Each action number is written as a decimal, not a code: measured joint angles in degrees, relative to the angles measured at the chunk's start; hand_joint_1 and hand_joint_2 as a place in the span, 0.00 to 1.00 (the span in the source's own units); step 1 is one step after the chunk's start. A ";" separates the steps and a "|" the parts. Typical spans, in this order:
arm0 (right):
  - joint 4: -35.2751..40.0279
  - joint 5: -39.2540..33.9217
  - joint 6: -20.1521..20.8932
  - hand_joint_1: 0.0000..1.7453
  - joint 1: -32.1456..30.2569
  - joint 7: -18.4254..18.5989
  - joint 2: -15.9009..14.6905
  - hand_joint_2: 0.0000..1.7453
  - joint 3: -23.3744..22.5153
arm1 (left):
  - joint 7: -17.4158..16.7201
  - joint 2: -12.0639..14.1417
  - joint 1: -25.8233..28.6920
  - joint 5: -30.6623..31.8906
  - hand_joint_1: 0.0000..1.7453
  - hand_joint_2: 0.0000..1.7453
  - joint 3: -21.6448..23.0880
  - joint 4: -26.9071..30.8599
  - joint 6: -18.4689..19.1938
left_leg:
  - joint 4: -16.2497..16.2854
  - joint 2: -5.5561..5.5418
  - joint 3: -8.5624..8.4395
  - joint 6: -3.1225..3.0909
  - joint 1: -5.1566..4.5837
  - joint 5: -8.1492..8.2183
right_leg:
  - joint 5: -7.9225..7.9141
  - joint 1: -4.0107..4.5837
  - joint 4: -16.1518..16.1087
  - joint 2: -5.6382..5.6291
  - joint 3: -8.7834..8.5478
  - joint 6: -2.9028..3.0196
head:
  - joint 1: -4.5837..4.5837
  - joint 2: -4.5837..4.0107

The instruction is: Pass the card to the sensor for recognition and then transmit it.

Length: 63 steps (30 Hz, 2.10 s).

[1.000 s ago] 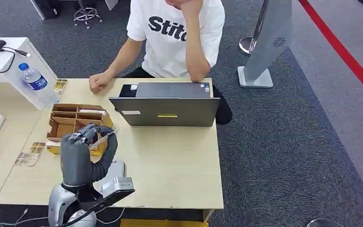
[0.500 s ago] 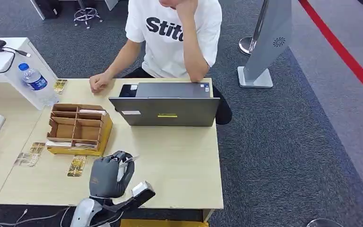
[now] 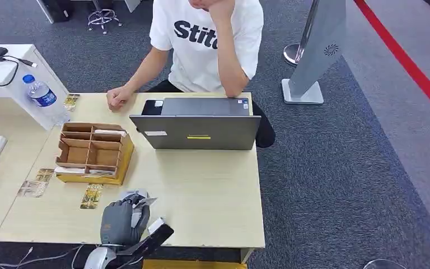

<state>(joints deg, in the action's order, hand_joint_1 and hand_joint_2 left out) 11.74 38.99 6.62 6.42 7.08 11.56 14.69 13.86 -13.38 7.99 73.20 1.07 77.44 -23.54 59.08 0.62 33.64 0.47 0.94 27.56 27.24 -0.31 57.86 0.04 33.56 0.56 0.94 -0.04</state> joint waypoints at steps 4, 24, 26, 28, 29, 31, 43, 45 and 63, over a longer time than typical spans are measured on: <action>0.00 0.00 0.00 0.00 -0.05 -0.07 -0.04 1.00 -0.24 | 0.57 -0.63 -0.02 -0.15 1.00 1.00 -1.23 -0.75 -0.37 | 0.00 0.00 0.00 0.00 0.00 0.00 | 0.00 0.00 0.00 0.00 0.00 0.00 | 0.00 0.02; 0.00 0.00 0.26 0.00 -0.15 -0.15 -0.15 1.00 -1.33 | 4.39 -2.60 0.92 -2.08 1.00 1.00 -7.06 2.31 -2.12 | 0.00 0.00 -0.01 0.00 0.00 0.00 | 0.00 0.00 0.00 0.01 0.00 0.00 | 0.00 0.02; 0.00 0.00 0.24 0.00 -0.15 -0.09 -0.15 1.00 -1.40 | 4.41 -2.62 0.91 -1.71 1.00 1.00 -7.56 2.23 -1.92 | 0.00 0.00 0.00 0.00 0.00 0.00 | 0.00 0.00 0.00 0.00 0.00 0.00 | 0.00 0.02; 0.00 0.00 0.22 0.00 -0.16 -0.09 -0.15 1.00 -1.42 | 4.39 -2.71 0.90 -1.22 1.00 1.00 -8.20 2.01 -1.79 | 0.00 0.00 -0.01 0.00 0.00 0.00 | 0.00 0.00 0.00 0.00 0.00 0.00 | 0.00 0.02; 0.00 0.00 0.22 0.00 -0.16 -0.07 -0.15 1.00 -1.44 | 4.39 -2.75 0.90 -0.85 1.00 1.00 -8.57 1.81 -1.79 | 0.00 0.01 -0.01 0.00 0.00 0.00 | 0.00 0.00 0.00 0.00 0.00 0.00 | 0.02 0.02; 0.00 0.00 0.20 0.00 -0.16 -0.07 -0.15 1.00 -1.47 | 4.28 -2.77 0.84 0.11 1.00 1.00 -9.16 1.20 -1.62 | 0.00 0.00 -0.01 0.00 0.00 0.00 | 0.00 0.00 0.00 0.00 0.00 0.00 | 0.00 0.00; 0.00 0.00 0.09 0.00 -0.21 -0.04 -0.15 1.00 -1.71 | 3.72 -2.91 0.40 1.25 1.00 1.00 -11.04 -3.39 -1.53 | 0.00 0.00 -0.01 0.00 0.00 0.00 | 0.00 0.00 0.00 0.00 0.00 0.00 | 0.00 0.00; 0.00 0.00 0.09 0.00 -0.21 -0.04 -0.15 1.00 -1.71 | 3.72 -2.91 0.40 1.25 1.00 1.00 -11.04 -3.39 -1.53 | 0.00 0.00 -0.01 0.00 0.00 0.00 | 0.00 0.00 0.00 0.00 0.00 0.00 | 0.00 0.00; 0.00 0.00 0.24 0.00 -0.30 -0.26 -0.15 1.00 -2.67 | 8.16 -2.93 -0.96 -2.98 1.00 1.00 -11.78 -4.44 -2.93 | 0.00 0.00 -0.06 0.00 0.00 0.00 | 0.00 0.00 0.00 0.01 -0.05 0.01 | 0.02 0.00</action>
<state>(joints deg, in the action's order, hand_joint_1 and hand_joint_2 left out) 11.74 38.99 6.86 6.11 6.82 11.41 12.02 22.01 -16.31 7.04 70.22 -10.71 73.00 -26.47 59.08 0.62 33.58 0.47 0.94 27.56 27.24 -0.31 57.86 0.05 33.51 0.56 0.96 -0.04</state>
